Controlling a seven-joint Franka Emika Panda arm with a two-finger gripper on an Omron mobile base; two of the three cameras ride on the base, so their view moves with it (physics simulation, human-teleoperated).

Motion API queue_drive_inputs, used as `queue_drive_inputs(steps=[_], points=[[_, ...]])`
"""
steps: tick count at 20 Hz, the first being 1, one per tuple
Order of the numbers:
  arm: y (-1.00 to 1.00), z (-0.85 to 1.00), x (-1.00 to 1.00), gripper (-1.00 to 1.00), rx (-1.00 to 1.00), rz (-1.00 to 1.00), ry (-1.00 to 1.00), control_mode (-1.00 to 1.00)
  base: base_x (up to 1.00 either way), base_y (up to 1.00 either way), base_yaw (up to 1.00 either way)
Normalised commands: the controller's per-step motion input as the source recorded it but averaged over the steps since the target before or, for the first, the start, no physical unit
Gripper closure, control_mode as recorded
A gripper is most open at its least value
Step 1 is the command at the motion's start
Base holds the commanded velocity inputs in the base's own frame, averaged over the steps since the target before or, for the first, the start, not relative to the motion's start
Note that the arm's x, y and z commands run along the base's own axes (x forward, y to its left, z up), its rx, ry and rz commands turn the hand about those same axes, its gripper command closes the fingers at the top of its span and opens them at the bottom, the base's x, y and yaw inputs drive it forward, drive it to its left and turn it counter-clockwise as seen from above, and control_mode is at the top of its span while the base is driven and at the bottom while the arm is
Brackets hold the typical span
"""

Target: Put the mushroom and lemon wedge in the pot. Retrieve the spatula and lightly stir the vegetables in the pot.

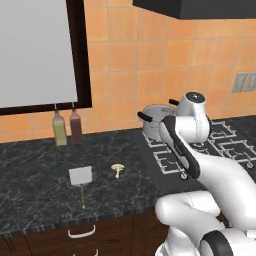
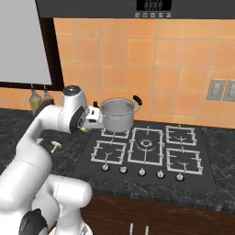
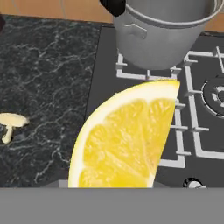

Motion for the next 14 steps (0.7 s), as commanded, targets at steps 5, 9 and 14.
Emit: queue_drive_inputs(steps=[5,9,14], points=[[-0.37,0.54,0.95,1.00,0.00,-0.06,0.00,-1.00,0.00,0.00,0.00],[-0.32,0.15,1.00,1.00,0.00,-0.04,0.01,-1.00,0.00,0.00,0.00],[-0.13,-0.04,0.97,1.00,0.00,-0.01,0.00,-1.00,0.00,0.00,0.00]])
